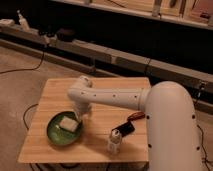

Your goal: Drag the ceramic bowl in a circle

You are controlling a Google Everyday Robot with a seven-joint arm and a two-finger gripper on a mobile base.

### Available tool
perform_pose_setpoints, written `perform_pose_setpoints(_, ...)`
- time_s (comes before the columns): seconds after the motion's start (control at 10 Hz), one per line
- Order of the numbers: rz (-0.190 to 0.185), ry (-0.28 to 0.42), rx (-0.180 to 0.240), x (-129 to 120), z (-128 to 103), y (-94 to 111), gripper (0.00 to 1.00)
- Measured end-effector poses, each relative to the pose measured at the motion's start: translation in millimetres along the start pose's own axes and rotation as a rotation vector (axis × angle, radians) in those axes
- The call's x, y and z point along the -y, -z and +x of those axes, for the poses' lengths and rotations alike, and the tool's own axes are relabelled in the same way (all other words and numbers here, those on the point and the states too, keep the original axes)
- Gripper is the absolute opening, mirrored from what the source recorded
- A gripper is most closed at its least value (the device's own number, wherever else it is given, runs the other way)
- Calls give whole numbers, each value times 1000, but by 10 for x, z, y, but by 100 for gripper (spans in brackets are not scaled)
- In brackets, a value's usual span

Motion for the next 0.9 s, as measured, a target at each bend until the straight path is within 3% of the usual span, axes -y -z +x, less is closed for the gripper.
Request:
perform_pose_setpoints(0.2,-16,-59,18,-187,-21,-22,45)
perform_pose_setpoints(0.5,1,-196,63,-532,-138,-94,45)
perform_pose_setpoints(0.7,12,-293,94,-789,-260,-137,35)
perform_pose_setpoints(0.9,9,-462,154,-1176,-525,-168,14)
